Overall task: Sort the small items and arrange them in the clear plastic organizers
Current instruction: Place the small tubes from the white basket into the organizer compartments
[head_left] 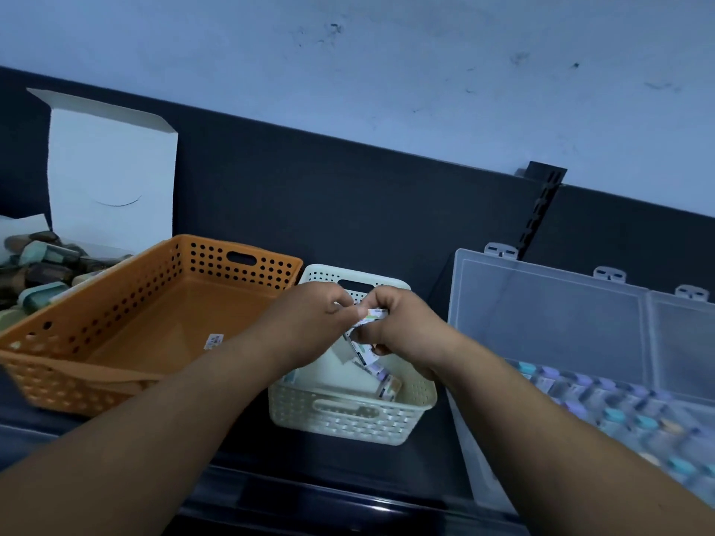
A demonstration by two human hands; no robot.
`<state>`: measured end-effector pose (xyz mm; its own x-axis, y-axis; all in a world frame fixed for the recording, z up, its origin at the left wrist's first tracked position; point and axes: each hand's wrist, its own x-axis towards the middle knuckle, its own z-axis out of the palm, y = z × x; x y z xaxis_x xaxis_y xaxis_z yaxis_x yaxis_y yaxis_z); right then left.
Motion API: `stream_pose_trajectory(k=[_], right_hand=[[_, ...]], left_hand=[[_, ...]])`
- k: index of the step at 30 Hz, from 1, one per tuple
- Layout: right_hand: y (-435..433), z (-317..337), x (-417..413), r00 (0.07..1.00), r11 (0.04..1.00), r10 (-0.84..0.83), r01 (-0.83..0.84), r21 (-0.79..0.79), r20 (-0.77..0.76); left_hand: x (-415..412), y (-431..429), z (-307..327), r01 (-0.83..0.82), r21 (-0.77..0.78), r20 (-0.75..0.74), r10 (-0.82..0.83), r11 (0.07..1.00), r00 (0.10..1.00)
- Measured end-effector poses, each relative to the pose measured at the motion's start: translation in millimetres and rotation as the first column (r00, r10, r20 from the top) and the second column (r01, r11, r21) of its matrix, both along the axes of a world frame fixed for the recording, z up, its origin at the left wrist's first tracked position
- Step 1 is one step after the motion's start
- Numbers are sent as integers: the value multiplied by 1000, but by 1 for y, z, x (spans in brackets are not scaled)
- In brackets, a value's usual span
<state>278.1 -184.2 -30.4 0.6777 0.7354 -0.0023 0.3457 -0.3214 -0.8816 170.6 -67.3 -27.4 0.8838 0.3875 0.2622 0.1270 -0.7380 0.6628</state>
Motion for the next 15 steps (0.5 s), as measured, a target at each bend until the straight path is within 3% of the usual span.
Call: stream_pose_trajectory(k=[7,11,15], right_hand=[[-27,8,-8,998,997,-52,51,50,21],[-48,15,-10,990,985,-118,127,116,-82],[-75,23,-7,976,978,-159,176,110,-148]], left_hand=[[6,-14,4,-3,-176,53,13,984,998],[4,-23,10,78,-383,165,-14,920,986],[6,-37,19,115,-384,201,-39,916,979]])
